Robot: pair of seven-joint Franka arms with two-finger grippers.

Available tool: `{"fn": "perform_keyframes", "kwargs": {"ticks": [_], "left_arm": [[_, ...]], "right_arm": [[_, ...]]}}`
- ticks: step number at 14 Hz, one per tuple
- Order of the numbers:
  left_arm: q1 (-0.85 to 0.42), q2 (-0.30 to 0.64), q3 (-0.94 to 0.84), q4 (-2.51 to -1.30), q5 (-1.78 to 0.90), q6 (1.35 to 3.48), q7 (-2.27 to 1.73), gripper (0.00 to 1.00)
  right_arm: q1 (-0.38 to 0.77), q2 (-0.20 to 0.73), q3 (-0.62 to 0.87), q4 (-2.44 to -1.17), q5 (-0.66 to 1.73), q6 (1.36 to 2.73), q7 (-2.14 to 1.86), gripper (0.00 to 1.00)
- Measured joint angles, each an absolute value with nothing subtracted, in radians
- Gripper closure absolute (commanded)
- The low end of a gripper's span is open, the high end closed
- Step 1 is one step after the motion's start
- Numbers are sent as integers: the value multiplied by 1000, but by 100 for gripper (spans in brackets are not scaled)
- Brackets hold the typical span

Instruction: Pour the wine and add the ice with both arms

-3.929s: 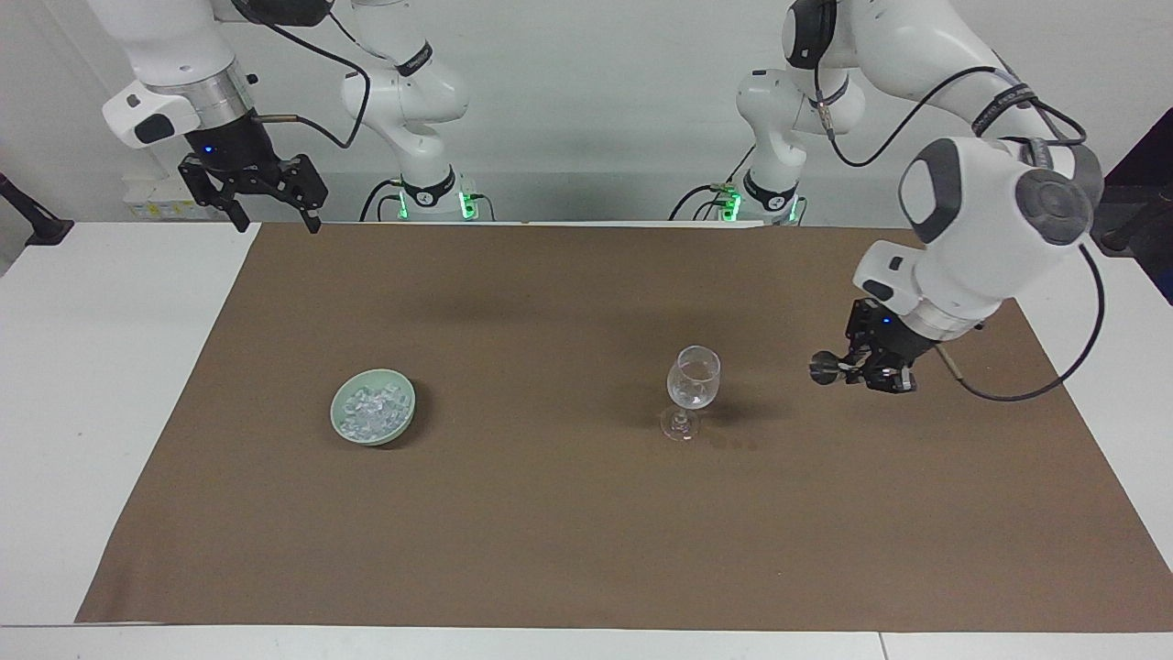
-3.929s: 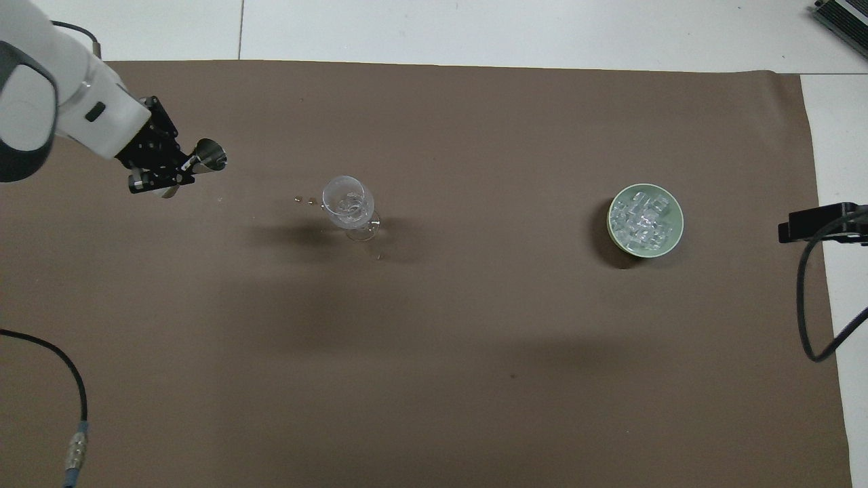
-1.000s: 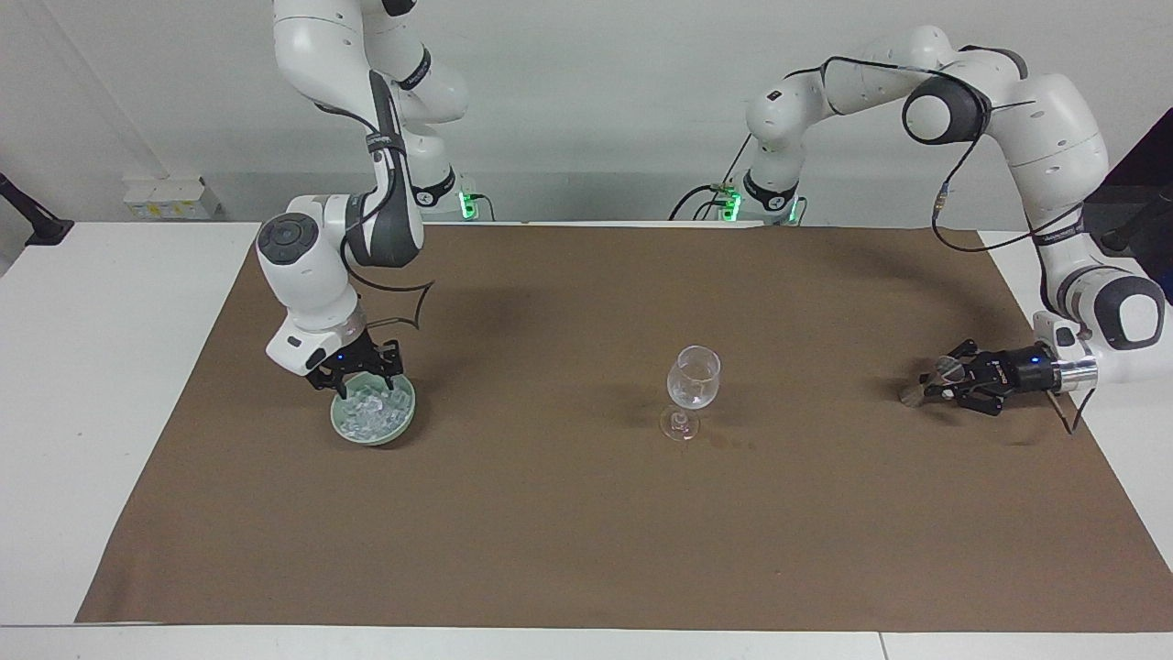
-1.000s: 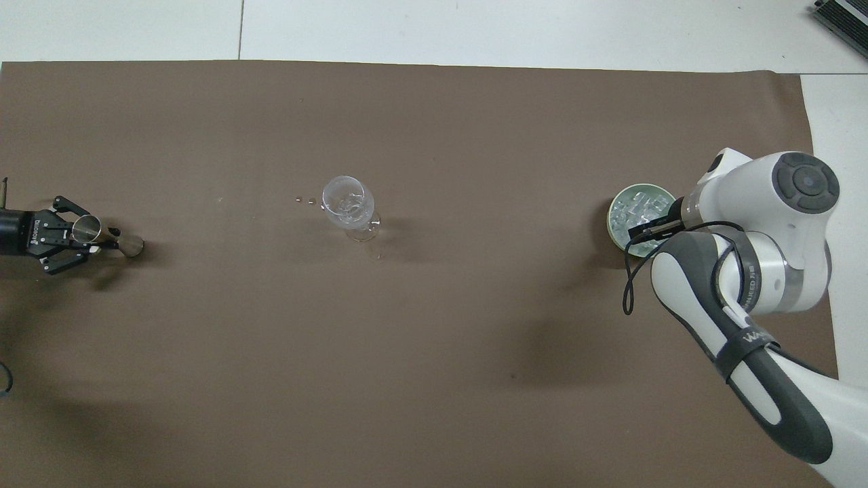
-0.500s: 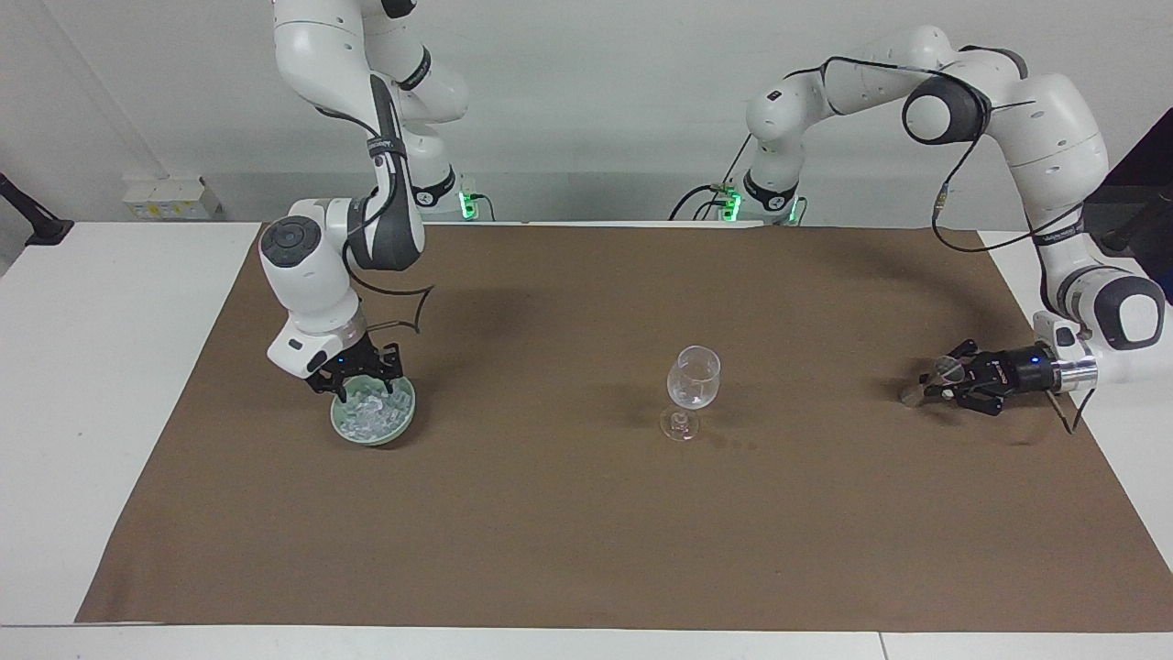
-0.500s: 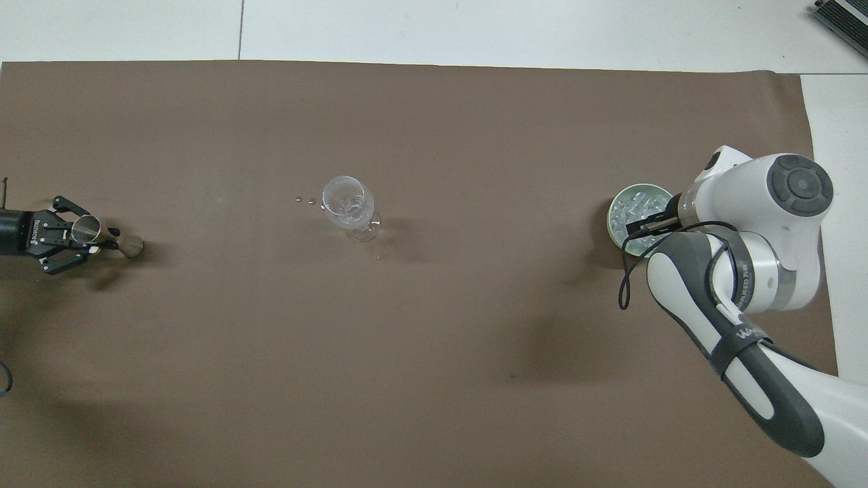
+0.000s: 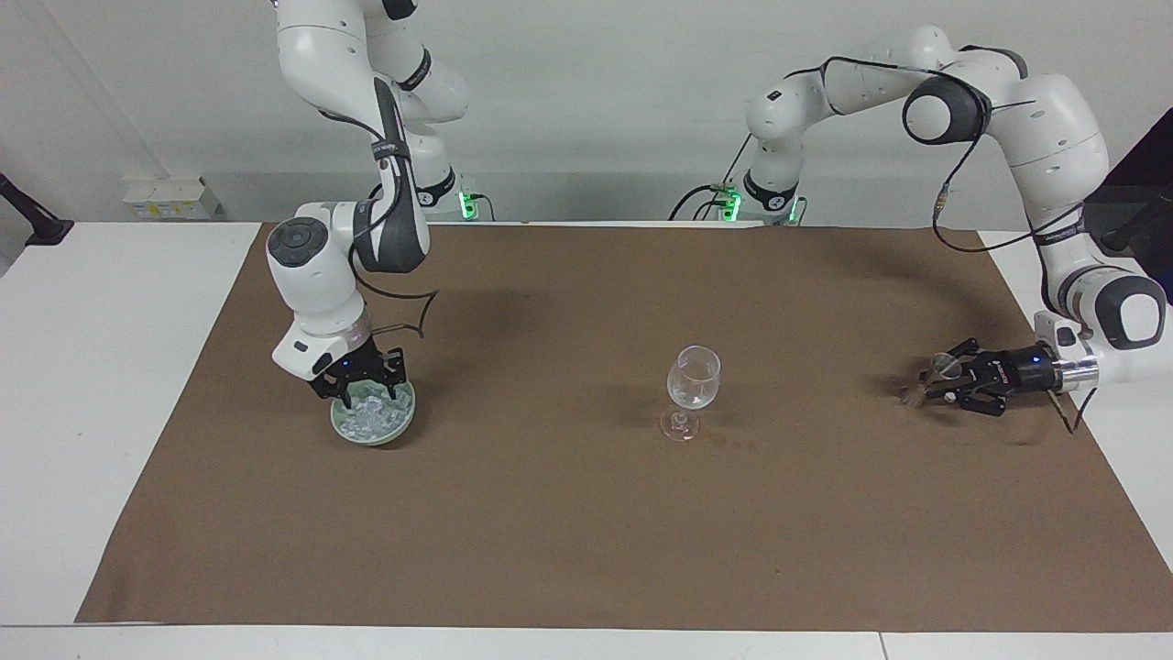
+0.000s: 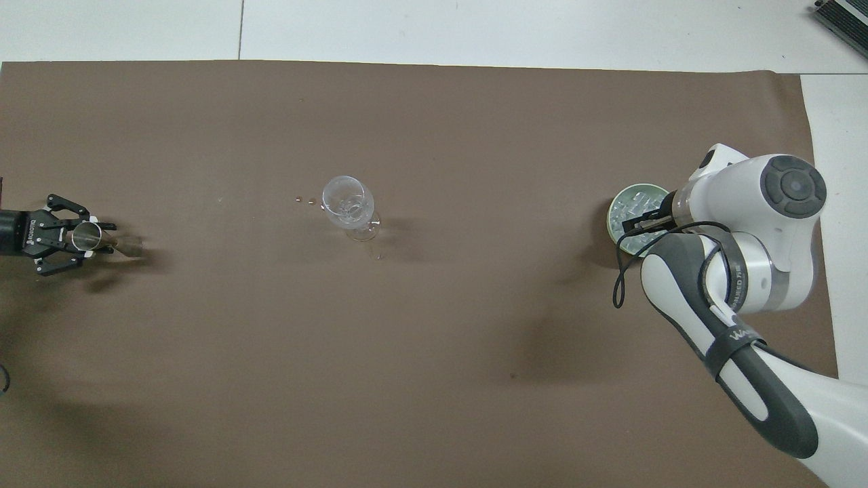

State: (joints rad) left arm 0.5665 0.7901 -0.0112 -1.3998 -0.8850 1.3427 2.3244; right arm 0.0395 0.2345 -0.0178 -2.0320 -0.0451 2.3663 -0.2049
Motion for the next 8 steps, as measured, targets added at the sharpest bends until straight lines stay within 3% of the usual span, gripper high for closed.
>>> {"fn": "perform_keyframes", "kwargs": {"ticks": [1, 5, 8], "left_arm": [[569, 790, -11, -1398, -882, 1343, 2324, 39], [572, 790, -2, -1390, -857, 1343, 2324, 37], [576, 788, 45, -1370, -814, 1343, 2324, 38]], "right_arm": [[40, 236, -18, -2032, -45, 2375, -205, 30], [40, 250, -18, -2033, -45, 2403, -205, 30], [40, 254, -18, -2033, -45, 2405, -205, 37]]}}
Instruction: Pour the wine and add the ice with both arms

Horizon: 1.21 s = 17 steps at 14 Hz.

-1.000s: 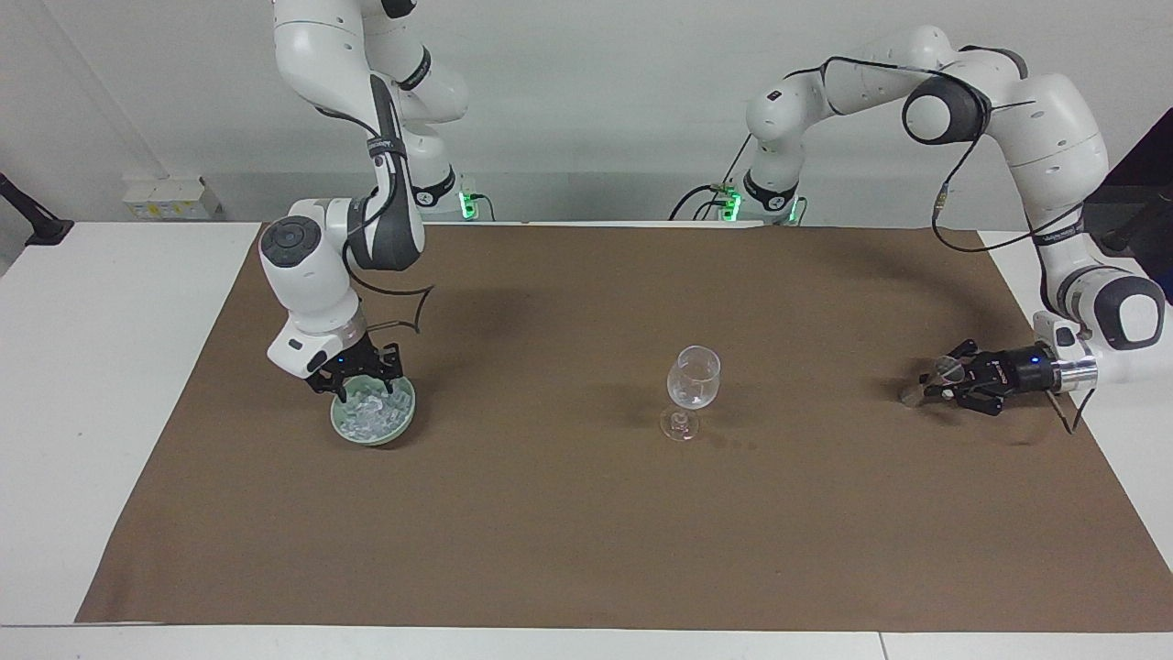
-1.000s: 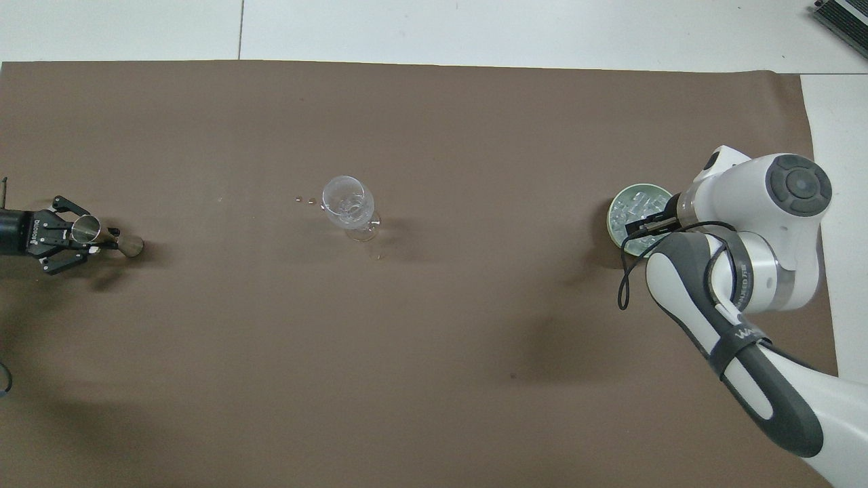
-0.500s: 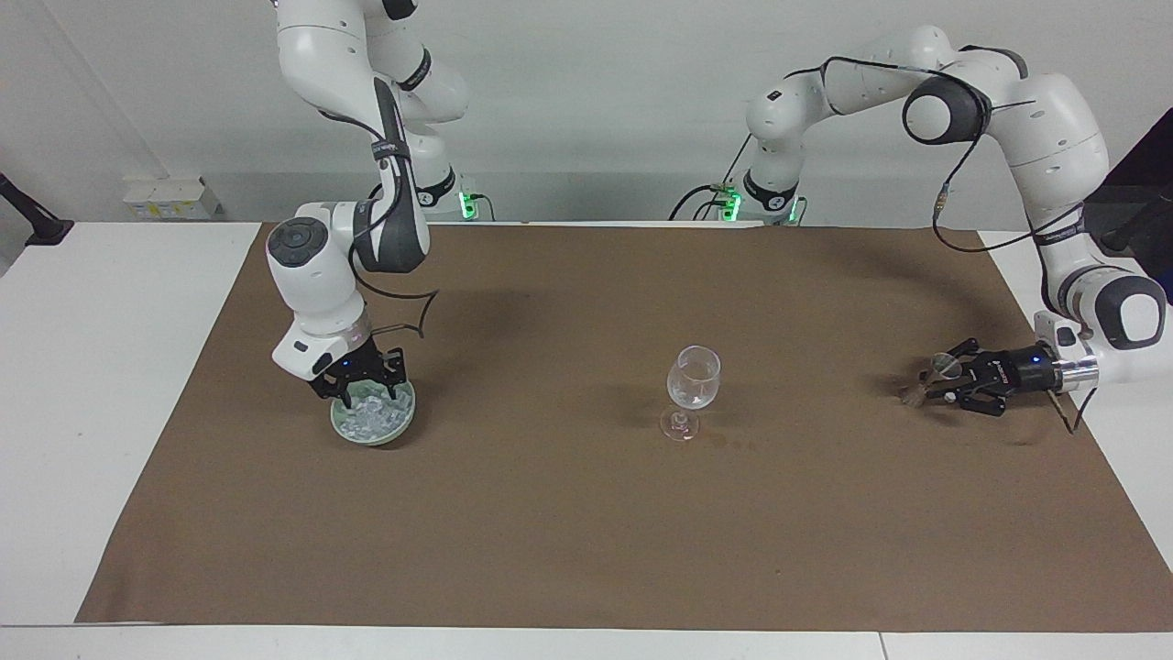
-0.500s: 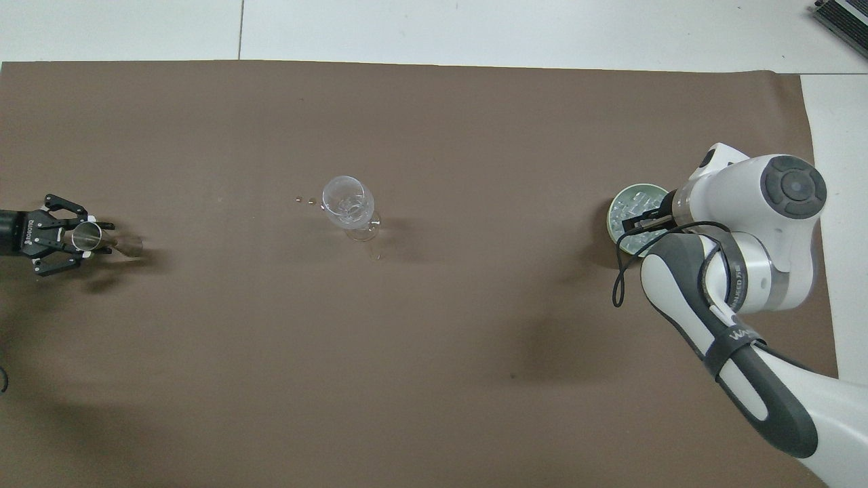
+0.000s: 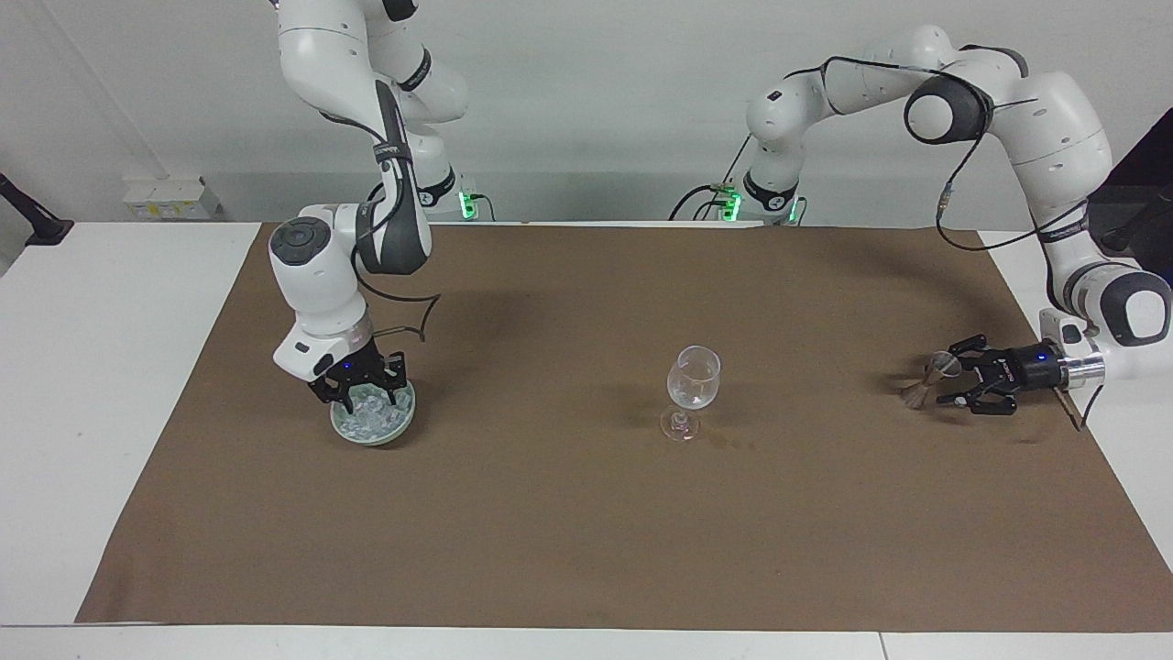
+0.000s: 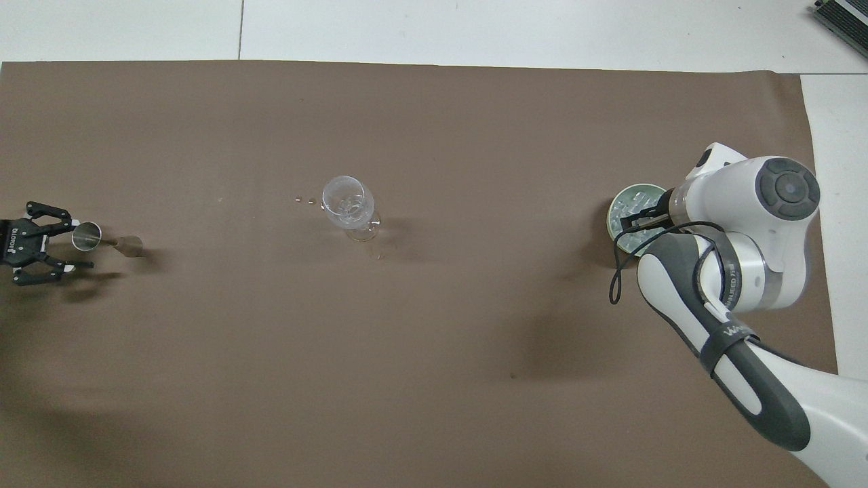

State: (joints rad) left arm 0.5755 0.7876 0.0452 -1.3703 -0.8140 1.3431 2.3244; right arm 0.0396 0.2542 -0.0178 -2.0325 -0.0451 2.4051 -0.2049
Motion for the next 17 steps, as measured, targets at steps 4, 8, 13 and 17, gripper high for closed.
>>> {"fn": "perform_keyframes", "kwargs": {"ticks": [4, 8, 13, 17], "left_arm": [[583, 752, 57, -1323, -751, 1335, 2260, 39], [551, 618, 35, -1296, -700, 1318, 1996, 39], [322, 456, 31, -1296, -589, 1397, 1460, 16], [184, 429, 30, -1297, -578, 1501, 1049, 9]], "right_arm": [[40, 255, -18, -2033, -45, 2405, -205, 46], [40, 255, -18, -2032, -45, 2405, -205, 51], [40, 255, -18, -2032, -45, 2405, -205, 60], [40, 255, -18, -2032, -45, 2405, -205, 68]]}}
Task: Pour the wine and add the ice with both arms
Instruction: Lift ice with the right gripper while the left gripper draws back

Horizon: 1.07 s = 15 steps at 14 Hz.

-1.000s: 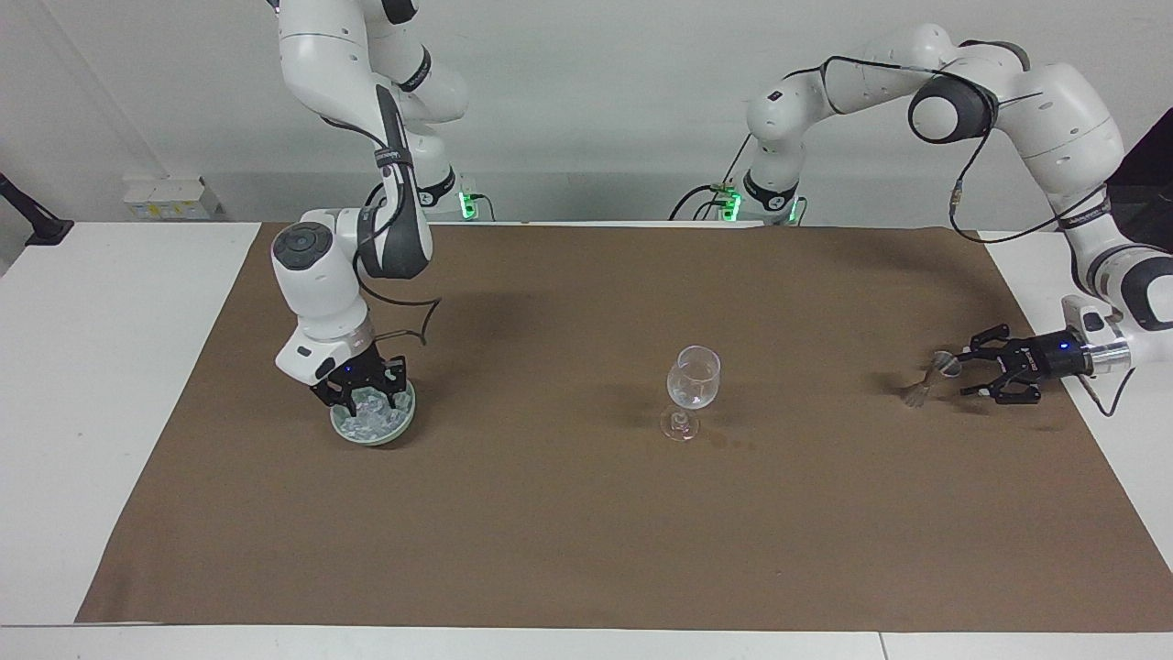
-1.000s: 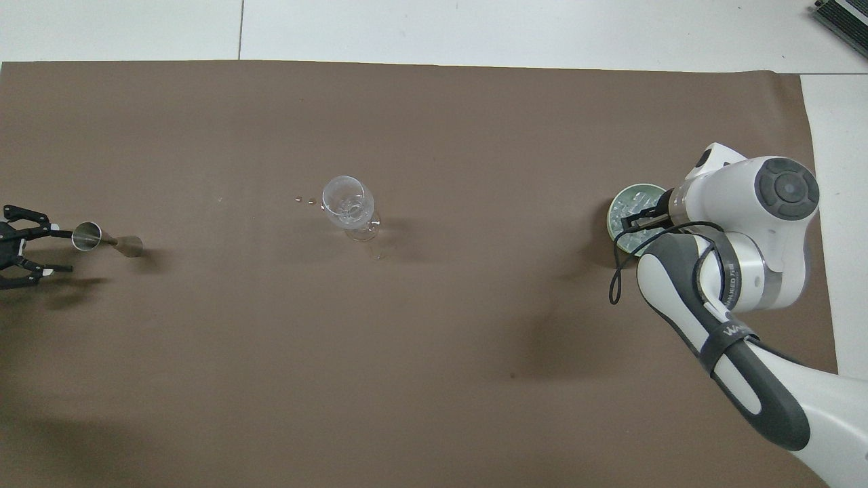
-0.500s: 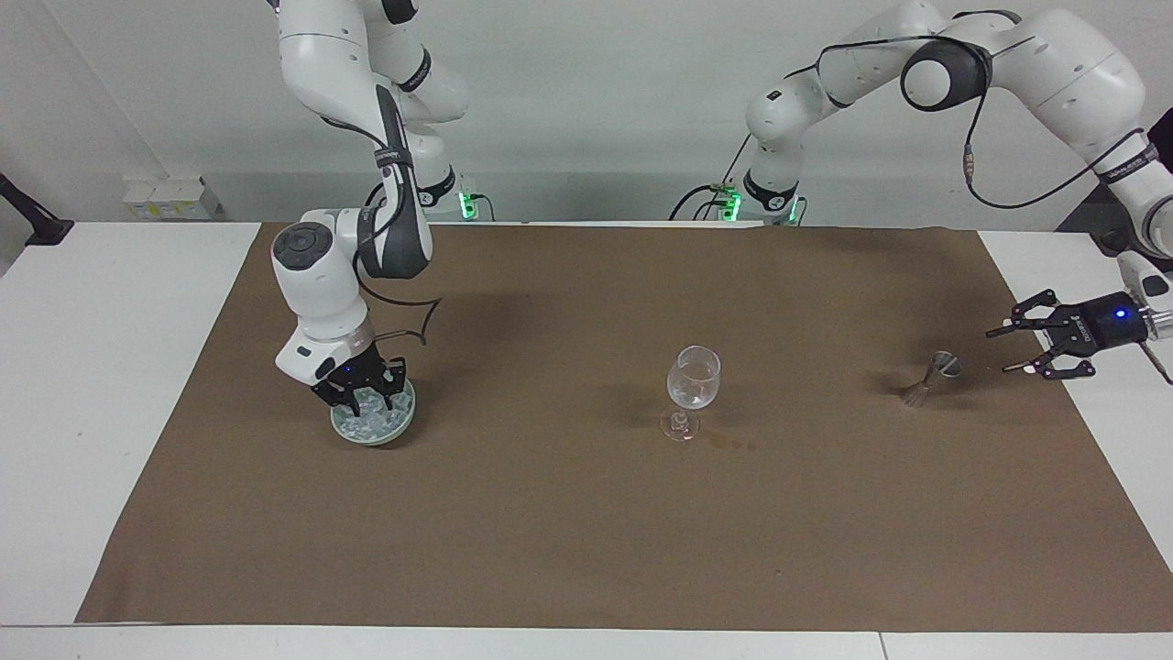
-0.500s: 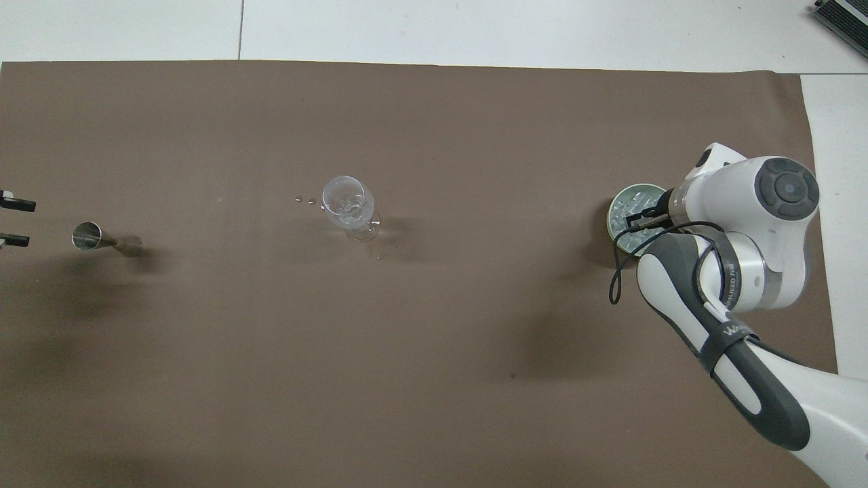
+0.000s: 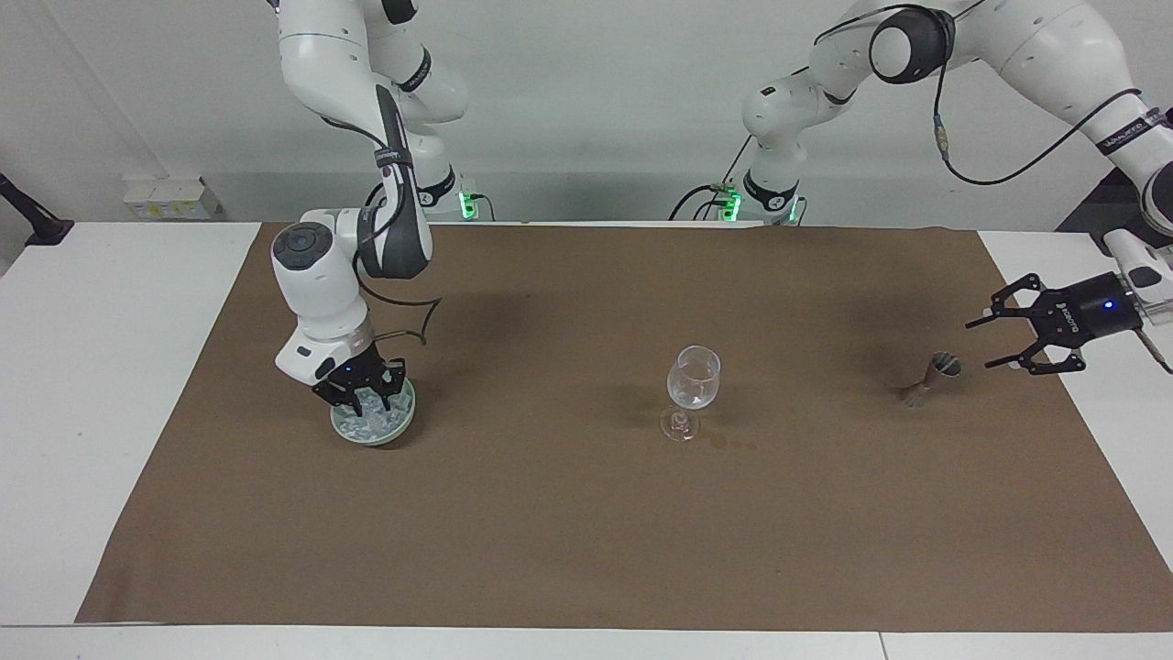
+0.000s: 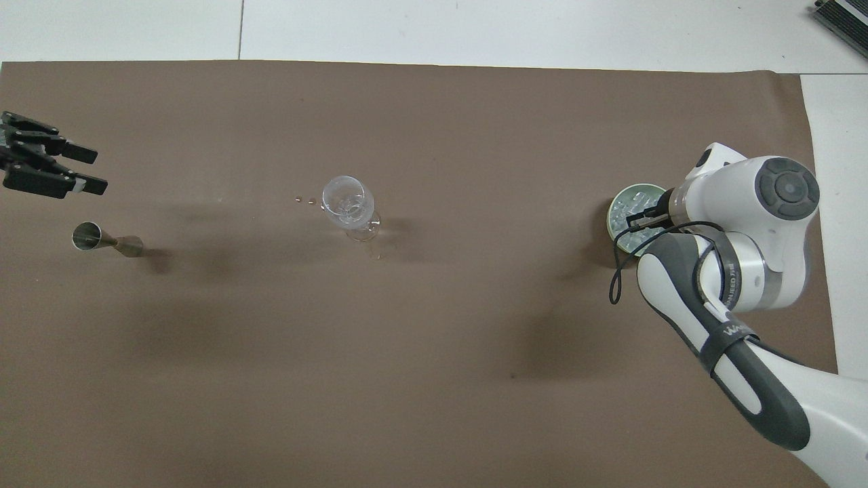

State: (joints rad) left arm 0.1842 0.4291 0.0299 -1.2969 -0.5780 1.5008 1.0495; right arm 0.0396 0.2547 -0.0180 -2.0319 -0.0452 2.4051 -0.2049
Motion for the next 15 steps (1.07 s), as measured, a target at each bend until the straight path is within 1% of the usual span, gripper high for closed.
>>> {"fn": "perform_keyframes", "kwargs": {"ticks": [1, 4, 6, 10, 13, 15], "left_arm": [[161, 422, 31, -1297, -566, 1509, 974, 8], [110, 399, 32, -1298, -476, 1527, 673, 5], [83, 385, 32, -1299, -417, 1537, 486, 5], [37, 331, 32, -1299, -299, 1559, 166, 5], [-26, 255, 29, -1301, -207, 1532, -49, 4], [-48, 207, 28, -1302, -159, 1494, -97, 3]], "right_arm": [[40, 255, -18, -2032, -45, 2405, -205, 72], [40, 254, -18, -2029, -45, 2404, -205, 92], [40, 254, -18, -2029, -45, 2404, -205, 99], [40, 254, -18, -2015, -45, 2378, -205, 100], [40, 249, -19, -1963, -45, 2302, -205, 100], [40, 235, -19, -1928, -44, 2255, -203, 100]]}}
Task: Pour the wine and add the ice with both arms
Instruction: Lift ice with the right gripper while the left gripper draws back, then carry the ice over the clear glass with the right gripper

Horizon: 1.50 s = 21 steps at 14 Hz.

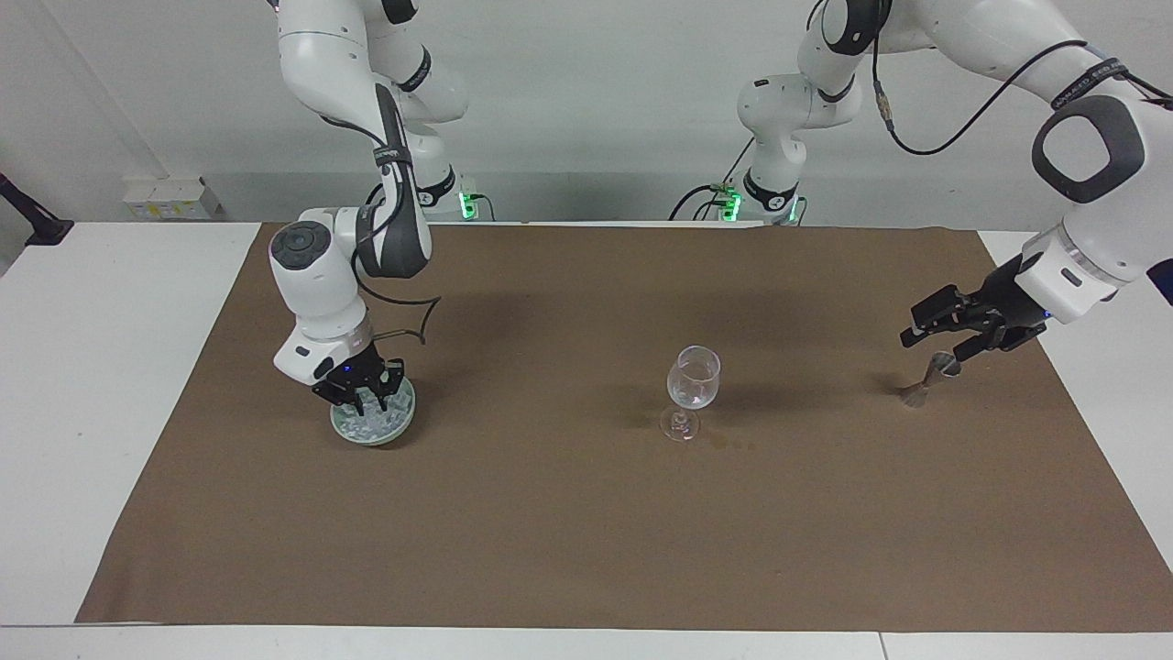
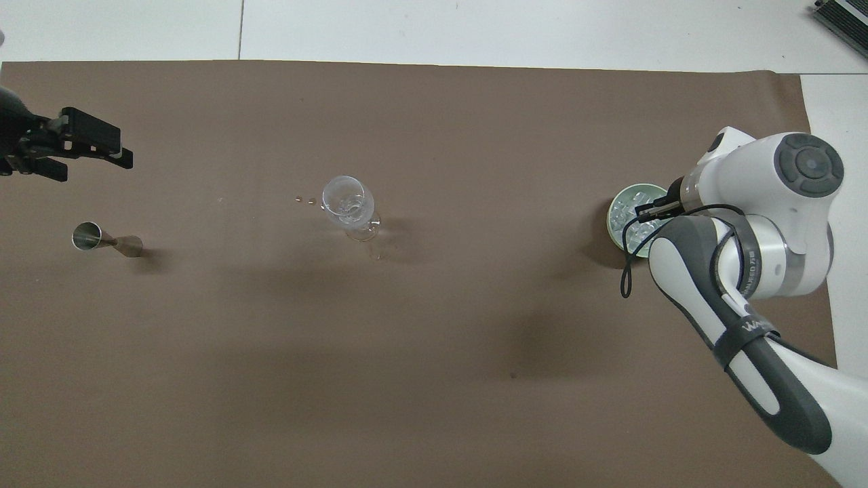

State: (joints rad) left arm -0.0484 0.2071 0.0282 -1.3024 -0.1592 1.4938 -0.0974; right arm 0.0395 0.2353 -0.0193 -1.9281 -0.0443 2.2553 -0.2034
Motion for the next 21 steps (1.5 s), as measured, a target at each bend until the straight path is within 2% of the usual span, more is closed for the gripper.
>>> {"fn": "perform_keyframes", "kwargs": {"ticks": [5, 11, 21], "left_arm": [[-47, 110, 36, -1304, -97, 1401, -139, 0], [-48, 88, 25, -1307, -68, 1374, -172, 0], [-92, 90, -16, -1319, 66, 1422, -28, 0]], "right_arm": [[40, 174, -17, -1838, -40, 2093, -121, 100], [45, 147, 82, -1670, -17, 1893, 154, 100], [51, 178, 373, -1571, -15, 1873, 662, 100]]}}
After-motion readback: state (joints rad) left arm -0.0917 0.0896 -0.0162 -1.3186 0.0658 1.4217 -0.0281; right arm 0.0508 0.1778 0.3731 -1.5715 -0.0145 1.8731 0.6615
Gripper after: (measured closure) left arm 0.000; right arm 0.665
